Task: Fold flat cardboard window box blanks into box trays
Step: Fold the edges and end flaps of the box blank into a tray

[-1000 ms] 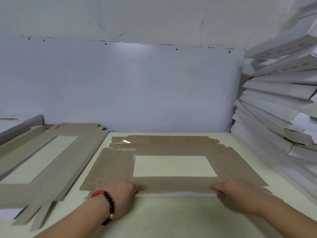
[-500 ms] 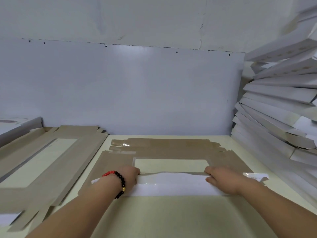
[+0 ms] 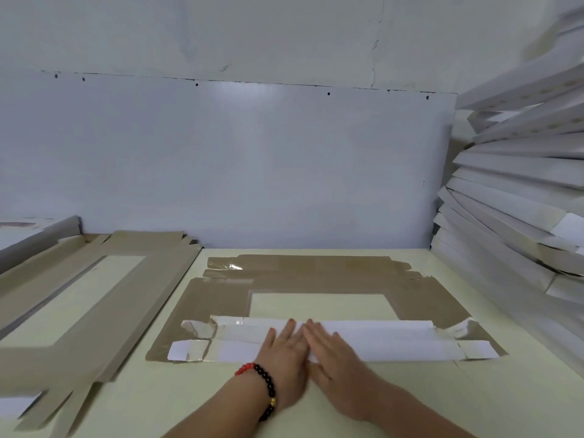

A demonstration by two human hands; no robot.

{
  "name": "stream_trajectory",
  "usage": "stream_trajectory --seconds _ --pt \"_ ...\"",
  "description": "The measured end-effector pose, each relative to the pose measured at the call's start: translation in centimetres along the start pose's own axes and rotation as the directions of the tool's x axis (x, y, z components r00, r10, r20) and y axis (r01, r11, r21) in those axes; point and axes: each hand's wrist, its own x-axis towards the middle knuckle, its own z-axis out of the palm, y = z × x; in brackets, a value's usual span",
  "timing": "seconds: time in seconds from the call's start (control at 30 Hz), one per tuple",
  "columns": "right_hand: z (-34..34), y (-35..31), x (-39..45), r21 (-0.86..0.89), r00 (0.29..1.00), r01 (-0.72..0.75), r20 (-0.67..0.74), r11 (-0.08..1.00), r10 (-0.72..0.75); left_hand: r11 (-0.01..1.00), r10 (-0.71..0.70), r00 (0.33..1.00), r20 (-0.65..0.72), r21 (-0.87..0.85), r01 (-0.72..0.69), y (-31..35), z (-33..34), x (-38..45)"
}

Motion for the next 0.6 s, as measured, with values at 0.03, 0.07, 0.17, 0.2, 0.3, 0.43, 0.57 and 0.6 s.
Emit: stream_trajectory --seconds 0.03,0.07,0.17,0.2,0.3,0.43,0.57,0.6 --pt "0.1 -0.6 -0.1 0.064 0.994 -0.017 0.113 0.998 0.009 0.999 0.034 0.999 0.018 0.020 -0.034 0.3 0.4 -0.2" --pt "0.0 -0.6 -0.1 0.067 0.984 -0.026 0.179 0.997 0.014 0.997 0.060 0.998 0.033 0.051 -0.061 0.3 0.7 -0.4" --pt "-0.4 1.0 -0.7 -0.143 0.968 0.000 0.250 0.990 0.036 0.993 0.054 0.997 0.056 0.099 -0.059 -0.5 0.8 -1.1" --pt "-0.8 1.7 -1.1 -0.182 0.962 -0.011 0.267 0.983 0.060 0.994 0.031 0.998 0.062 0.102 -0.037 -0.8 0.8 -1.4" --pt "-1.2 5.4 -2.0 -0.235 0.944 -0.110 0.280 0.966 0.176 0.995 -0.056 0.996 0.064 0.090 0.051 -2.1 0.8 -2.1" --pt "-1.9 10.3 -4.0 -0.301 0.927 -0.233 0.220 0.925 0.305 0.987 -0.137 0.990 0.045 0.087 0.133 -4.4 0.7 -3.2" --pt "-3.3 13.7 -6.2 -0.324 0.915 -0.273 0.204 0.906 0.349 0.982 -0.154 0.987 0.041 0.120 0.148 -6.4 0.4 -4.3" --pt "-3.7 14.2 -6.6 -0.334 0.912 -0.275 0.206 0.902 0.354 0.981 -0.152 0.987 0.043 0.125 0.146 -6.9 0.3 -4.5"
